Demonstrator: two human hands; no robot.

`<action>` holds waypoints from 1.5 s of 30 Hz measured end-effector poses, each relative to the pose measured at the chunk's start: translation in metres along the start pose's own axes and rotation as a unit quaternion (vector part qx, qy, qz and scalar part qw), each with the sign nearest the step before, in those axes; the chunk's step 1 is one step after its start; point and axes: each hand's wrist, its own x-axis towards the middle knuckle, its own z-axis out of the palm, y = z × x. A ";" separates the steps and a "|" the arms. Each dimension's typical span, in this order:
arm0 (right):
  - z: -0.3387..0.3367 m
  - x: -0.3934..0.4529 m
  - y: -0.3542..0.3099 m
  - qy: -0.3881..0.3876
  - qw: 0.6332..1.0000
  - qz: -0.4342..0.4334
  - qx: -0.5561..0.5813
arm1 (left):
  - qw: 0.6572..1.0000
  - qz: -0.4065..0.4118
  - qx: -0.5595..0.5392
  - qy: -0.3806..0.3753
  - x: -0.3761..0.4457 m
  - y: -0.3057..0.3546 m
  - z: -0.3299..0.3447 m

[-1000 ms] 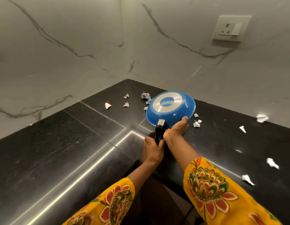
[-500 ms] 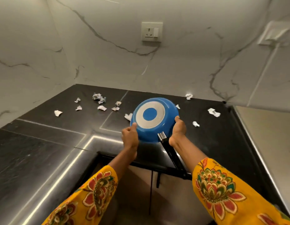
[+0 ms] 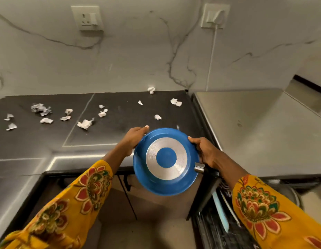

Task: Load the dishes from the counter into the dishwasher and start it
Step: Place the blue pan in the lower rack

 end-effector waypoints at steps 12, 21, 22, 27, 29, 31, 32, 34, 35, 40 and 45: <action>-0.134 -0.078 0.022 -0.027 0.985 0.062 -0.160 | 0.963 0.035 0.157 -0.215 -0.076 0.044 0.183; -0.204 -0.128 0.066 0.050 0.969 0.033 -0.239 | 0.980 -0.035 0.054 -0.187 -0.127 0.018 0.278; -0.210 -0.131 0.073 0.079 0.963 -0.006 -0.258 | 0.981 -0.045 0.047 -0.181 -0.133 0.014 0.286; -0.250 -0.137 0.130 0.313 0.902 -0.153 -0.253 | 0.987 -0.098 -0.010 -0.127 -0.154 -0.022 0.329; -0.267 -0.140 0.164 0.431 0.865 -0.133 -0.220 | 0.987 -0.121 -0.044 -0.098 -0.164 -0.036 0.347; -0.279 -0.145 0.201 0.493 0.854 -0.075 -0.151 | 0.985 -0.139 -0.066 -0.073 -0.175 -0.050 0.365; -0.283 -0.148 0.217 0.504 0.855 -0.032 -0.120 | 0.984 -0.149 -0.072 -0.064 -0.180 -0.056 0.374; -0.291 -0.152 0.250 0.488 0.867 0.065 -0.084 | 0.980 -0.171 -0.091 -0.049 -0.193 -0.068 0.388; -0.294 -0.152 0.266 0.465 0.876 0.108 -0.074 | 0.977 -0.184 -0.101 -0.044 -0.198 -0.075 0.394; -0.286 -0.163 0.319 0.380 0.904 0.169 0.093 | 0.951 -0.257 -0.172 0.010 -0.224 -0.105 0.414; -0.278 -0.158 0.364 0.377 0.895 0.173 0.166 | 0.943 -0.285 -0.168 0.039 -0.238 -0.142 0.417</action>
